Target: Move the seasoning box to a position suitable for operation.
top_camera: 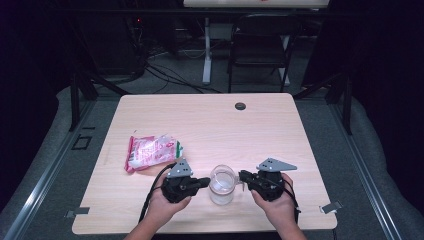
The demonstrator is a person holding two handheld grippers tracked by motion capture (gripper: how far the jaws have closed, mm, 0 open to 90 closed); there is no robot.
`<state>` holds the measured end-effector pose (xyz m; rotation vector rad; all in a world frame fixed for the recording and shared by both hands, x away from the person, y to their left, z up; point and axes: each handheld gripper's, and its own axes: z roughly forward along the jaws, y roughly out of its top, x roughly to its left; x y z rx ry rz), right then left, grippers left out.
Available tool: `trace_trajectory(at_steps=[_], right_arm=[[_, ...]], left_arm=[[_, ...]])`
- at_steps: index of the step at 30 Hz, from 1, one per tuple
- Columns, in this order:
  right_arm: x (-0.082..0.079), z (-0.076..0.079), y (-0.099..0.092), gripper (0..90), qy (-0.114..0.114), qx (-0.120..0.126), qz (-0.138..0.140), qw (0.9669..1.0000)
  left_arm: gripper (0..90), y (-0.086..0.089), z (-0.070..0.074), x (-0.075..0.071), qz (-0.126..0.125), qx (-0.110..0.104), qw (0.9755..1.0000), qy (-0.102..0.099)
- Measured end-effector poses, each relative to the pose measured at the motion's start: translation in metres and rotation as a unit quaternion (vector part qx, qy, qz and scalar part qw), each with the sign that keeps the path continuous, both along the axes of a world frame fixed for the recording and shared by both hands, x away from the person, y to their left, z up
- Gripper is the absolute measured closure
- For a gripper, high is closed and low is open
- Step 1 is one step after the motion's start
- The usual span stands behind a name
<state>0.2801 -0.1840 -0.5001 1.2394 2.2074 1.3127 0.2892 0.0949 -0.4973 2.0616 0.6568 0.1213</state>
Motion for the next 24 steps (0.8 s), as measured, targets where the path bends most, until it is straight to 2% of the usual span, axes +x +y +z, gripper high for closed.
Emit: trace_trajectory(at_steps=[4, 10, 21, 24], right_arm=[[-0.001, 0.000, 0.000, 82.0, -0.003, -0.004, -0.005, 1.0000], [-0.006, 0.001, -0.001, 79.2, -0.008, -0.009, -0.003, 0.9999], [-0.028, 0.014, 0.002, 65.6, -0.030, -0.019, 0.026, 0.9990], [-0.035, 0.019, 0.007, 61.0, -0.038, -0.028, 0.042, 0.9980]], left_arm=[[90.0, -0.003, 0.003, -0.001, -0.003, 0.000, 1.0000, -0.007], [90.0, -0.007, 0.006, 0.000, -0.005, -0.003, 1.0000, -0.002], [89.8, -0.017, 0.016, 0.002, -0.013, 0.001, 0.9999, 0.004], [85.9, -0.021, 0.019, 0.002, -0.012, -0.002, 0.9999, 0.003]])
